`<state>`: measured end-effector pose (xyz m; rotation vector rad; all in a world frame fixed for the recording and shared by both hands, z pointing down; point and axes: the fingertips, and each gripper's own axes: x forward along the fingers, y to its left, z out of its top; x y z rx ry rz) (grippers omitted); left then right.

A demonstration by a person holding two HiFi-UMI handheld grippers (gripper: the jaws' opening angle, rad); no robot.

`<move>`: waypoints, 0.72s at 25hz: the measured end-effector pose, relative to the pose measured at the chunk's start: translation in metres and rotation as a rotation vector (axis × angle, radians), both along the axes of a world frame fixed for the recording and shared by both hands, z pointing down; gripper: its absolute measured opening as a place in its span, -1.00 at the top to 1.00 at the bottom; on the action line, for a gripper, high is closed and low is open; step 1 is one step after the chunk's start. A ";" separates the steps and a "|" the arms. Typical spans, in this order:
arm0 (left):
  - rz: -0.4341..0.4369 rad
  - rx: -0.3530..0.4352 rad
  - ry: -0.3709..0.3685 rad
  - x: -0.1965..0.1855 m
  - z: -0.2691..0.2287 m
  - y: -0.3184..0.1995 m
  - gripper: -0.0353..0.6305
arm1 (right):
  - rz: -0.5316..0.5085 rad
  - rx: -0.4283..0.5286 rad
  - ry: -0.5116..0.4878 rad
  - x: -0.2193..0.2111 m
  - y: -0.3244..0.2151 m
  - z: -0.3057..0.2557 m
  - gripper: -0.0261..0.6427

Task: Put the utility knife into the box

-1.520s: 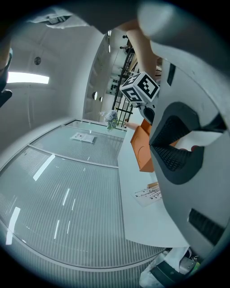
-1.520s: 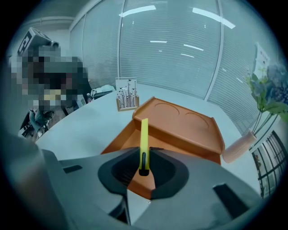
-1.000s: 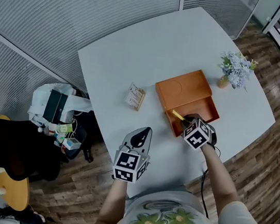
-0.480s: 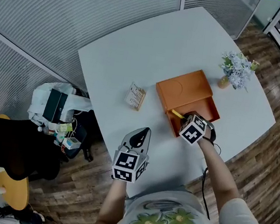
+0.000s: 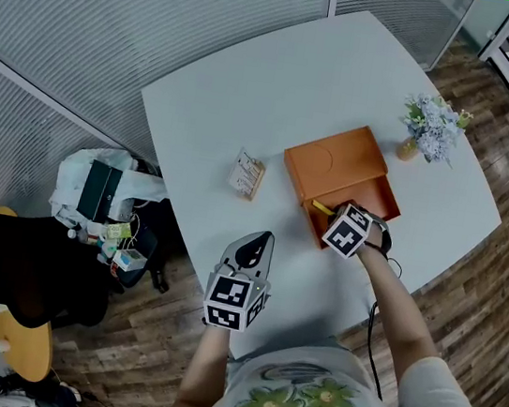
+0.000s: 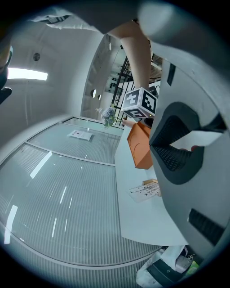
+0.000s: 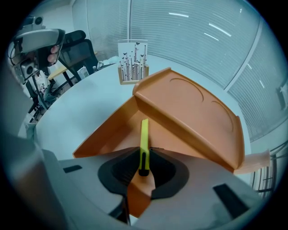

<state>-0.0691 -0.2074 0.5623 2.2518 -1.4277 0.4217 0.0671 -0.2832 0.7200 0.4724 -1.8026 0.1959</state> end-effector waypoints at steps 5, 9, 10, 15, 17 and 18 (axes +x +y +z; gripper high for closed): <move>0.000 -0.002 0.003 -0.001 0.001 -0.001 0.89 | -0.001 -0.020 0.017 0.001 0.001 0.005 0.70; -0.001 -0.003 0.006 -0.001 0.002 -0.001 0.89 | -0.004 -0.022 0.028 0.003 0.001 0.007 0.70; 0.000 -0.004 0.006 -0.001 0.003 0.000 0.89 | -0.003 -0.023 0.028 0.002 0.001 0.007 0.70; 0.001 -0.012 0.006 -0.002 0.005 0.001 0.89 | 0.002 -0.034 0.025 0.000 0.002 0.008 0.69; 0.003 -0.009 0.008 -0.001 0.003 0.001 0.89 | 0.004 -0.039 0.022 0.000 0.003 0.007 0.64; 0.003 -0.007 0.009 0.000 0.002 0.000 0.89 | 0.006 -0.041 0.021 0.000 0.003 0.007 0.64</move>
